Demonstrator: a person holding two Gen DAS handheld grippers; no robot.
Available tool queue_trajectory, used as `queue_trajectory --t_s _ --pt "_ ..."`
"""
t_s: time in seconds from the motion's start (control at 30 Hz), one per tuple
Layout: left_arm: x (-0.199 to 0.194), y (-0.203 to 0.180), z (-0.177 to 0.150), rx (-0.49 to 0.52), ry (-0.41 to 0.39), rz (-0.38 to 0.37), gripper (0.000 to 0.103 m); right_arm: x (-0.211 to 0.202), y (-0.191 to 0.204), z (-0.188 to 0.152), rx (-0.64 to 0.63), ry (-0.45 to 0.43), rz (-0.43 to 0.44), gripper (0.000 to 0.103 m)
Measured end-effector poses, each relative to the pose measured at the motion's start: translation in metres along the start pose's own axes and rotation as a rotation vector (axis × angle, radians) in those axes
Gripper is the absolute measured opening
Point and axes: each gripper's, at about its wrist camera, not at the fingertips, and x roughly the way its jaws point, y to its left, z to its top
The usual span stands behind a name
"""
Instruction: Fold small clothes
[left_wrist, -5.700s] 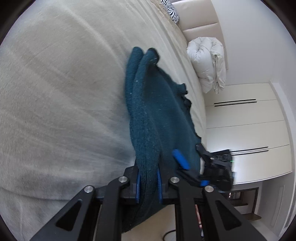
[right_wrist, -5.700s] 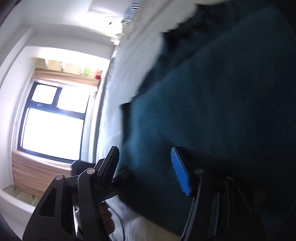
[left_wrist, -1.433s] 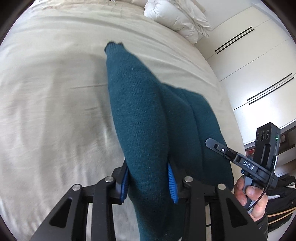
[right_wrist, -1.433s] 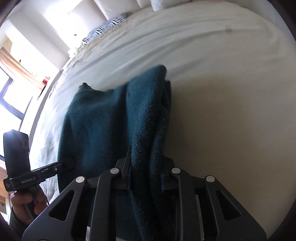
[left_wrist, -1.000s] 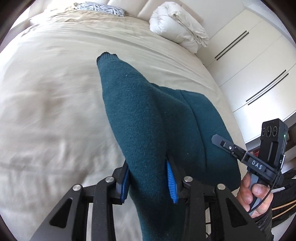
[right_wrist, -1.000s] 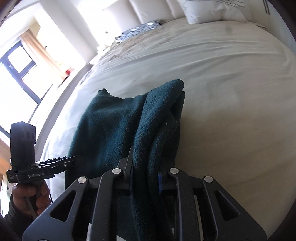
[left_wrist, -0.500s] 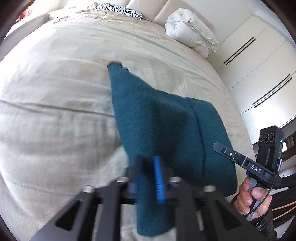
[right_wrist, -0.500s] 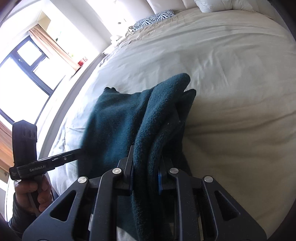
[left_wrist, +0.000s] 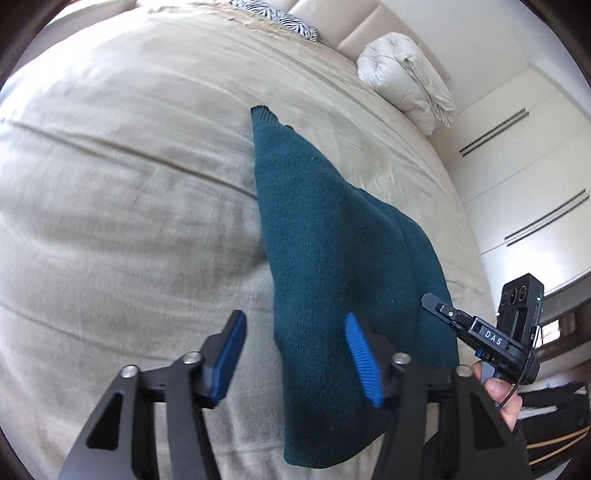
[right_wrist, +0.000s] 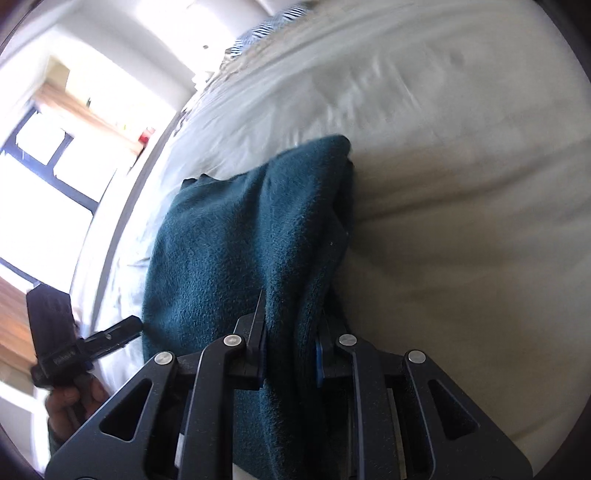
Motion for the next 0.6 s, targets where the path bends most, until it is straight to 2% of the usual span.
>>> queue_trajectory --t_s 0.2,0.33,0.4,0.43,0.47,0.53,0.6 --pt "0.01 -0.001 0.0 -0.024 -0.015 -0.044 0.068 -0.004 0.029 0.022 -0.205 -0.019 -0.069 0.017" --pt "0.016 -0.002 0.005 -0.018 -0.04 -0.055 0.072 0.003 0.019 0.025 -0.21 -0.012 -0.073 0.017" --pt "0.023 0.001 0.008 -0.031 -0.035 -0.035 0.08 0.02 0.001 0.023 -0.184 0.04 -0.094 0.02" --pt "0.027 0.001 0.009 -0.039 -0.027 -0.036 0.081 0.031 -0.016 0.021 -0.119 0.086 -0.057 0.028" --pt "0.03 0.001 0.011 -0.045 -0.023 -0.037 0.081 0.032 -0.026 0.022 -0.063 0.085 -0.014 0.034" --pt "0.035 -0.002 0.013 -0.035 -0.027 -0.031 0.083 0.026 -0.036 0.025 -0.004 0.077 0.018 0.045" --pt "0.038 -0.004 0.015 -0.03 -0.021 -0.025 0.086 0.023 -0.039 0.029 0.022 0.089 0.029 0.049"
